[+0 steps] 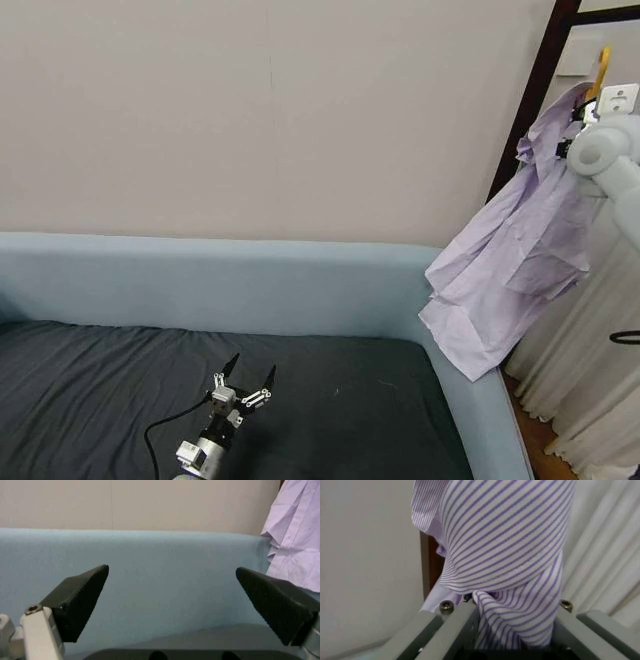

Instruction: Pick up the clothes from the sofa and hang them on the clothes hanger.

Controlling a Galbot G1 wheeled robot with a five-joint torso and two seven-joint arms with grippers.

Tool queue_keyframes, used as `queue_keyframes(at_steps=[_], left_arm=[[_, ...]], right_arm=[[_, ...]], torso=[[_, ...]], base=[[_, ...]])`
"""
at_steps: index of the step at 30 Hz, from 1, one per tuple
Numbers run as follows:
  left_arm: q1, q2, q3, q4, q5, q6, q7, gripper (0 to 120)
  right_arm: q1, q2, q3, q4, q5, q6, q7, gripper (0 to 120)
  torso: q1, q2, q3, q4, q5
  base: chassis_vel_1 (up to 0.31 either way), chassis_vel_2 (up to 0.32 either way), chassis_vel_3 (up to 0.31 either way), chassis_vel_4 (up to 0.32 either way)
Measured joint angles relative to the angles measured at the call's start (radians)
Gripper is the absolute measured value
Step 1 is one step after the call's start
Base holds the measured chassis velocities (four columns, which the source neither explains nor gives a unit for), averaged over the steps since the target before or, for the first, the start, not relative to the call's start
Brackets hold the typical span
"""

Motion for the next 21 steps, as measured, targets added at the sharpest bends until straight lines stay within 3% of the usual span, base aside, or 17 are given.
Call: queue_keyframes(at_steps=[3,8,21], left_arm=[[-0.008,0.001,0.001,-0.007,-0.001,0.001,-0.005,100],[-0.009,0.012,-0.004,-0.011,-0.015,0.0,-0.006,100],[-0.015,0.0,-0.002,-0.029,-0.019,0.002,-0.006,100]], right_arm=[[0.079,0.076,-0.042,-0.106,-0.006,0.0,0.003,2],[0.129,0.137,-0.029,-0.201,-0.024,0.016,0.016,2],[0.182,0.198,0.023,-0.405,-0.058,0.079,-0.049,2]], torso=[[0.0,0.0,0.0,0.0002,0.0002],[0.0,0.0,0.0,-0.0004,0.0008],[0.0,0.0,0.0,-0.0005,0.0007]], base=[[0.0,0.0,0.0,0.0],[0.0,0.0,0.0,0.0],[0.0,0.0,0.0,0.0]])
